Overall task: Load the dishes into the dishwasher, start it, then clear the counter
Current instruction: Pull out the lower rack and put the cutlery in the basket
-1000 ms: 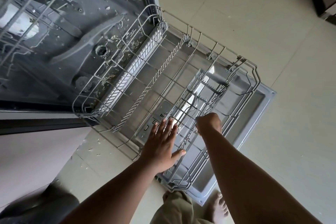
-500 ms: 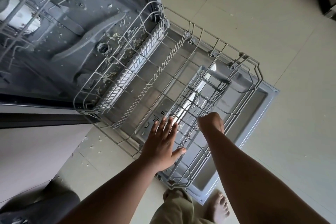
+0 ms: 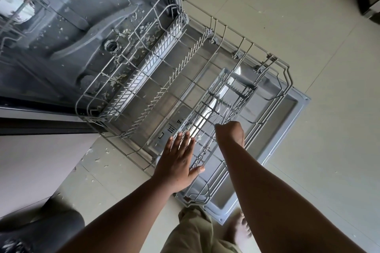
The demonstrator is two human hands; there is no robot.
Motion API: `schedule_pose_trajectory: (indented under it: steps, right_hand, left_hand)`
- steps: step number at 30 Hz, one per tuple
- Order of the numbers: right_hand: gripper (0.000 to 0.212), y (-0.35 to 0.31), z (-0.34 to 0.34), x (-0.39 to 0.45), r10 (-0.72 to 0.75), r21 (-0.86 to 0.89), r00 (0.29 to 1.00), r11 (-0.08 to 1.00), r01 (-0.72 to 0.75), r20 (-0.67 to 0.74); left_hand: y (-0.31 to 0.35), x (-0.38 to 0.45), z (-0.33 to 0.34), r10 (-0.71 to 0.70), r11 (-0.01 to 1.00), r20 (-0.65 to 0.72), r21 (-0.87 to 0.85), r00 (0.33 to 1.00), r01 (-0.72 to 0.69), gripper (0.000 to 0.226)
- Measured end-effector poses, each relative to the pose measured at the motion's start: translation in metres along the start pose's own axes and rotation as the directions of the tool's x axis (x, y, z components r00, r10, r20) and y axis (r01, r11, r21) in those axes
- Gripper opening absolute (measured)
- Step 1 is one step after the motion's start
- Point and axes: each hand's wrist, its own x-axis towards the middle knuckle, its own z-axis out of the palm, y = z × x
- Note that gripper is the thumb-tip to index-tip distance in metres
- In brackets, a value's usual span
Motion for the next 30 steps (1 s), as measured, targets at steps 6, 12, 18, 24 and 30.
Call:
schedule_pose_trajectory:
  steps: [6, 12, 18, 24, 30]
  right_hand:
    - [0.013, -0.009, -0.004, 0.002, 0.026, 0.036, 0.999, 0.999, -0.025, -0.021]
    - [0.010, -0.006, -0.003, 0.003, 0.016, -0.007, 0.999, 1.000, -0.016, -0.029]
    - [0.010, -0.009, 0.004, 0.005, 0.016, -0.089, 0.999, 0.996, -0.020, -0.046]
    - [0.011, -0.004, 0.002, 0.001, -0.052, -0.173, 0.998, 0.984, 0.045, -0.039]
    - [0.021, 0.000, -0.010, -0.020, -0.276, -0.285, 0.960, 0.918, 0.277, 0.046]
  left_hand:
    - [-0.001, 0.002, 0.001, 0.002, 1.000, 0.013, -0.004, 1.000, -0.002, 0.088]
    - [-0.004, 0.001, 0.002, -0.002, 1.000, 0.017, 0.004, 1.000, 0.002, 0.088]
    - [-0.006, 0.002, 0.002, -0.019, 1.000, 0.025, -0.007, 0.999, 0.020, 0.090]
    - [-0.007, -0.002, 0.002, -0.014, 1.000, 0.019, -0.007, 1.000, 0.014, 0.089]
    - [-0.005, -0.016, 0.000, -0.066, 0.997, -0.009, -0.037, 0.998, 0.066, 0.091]
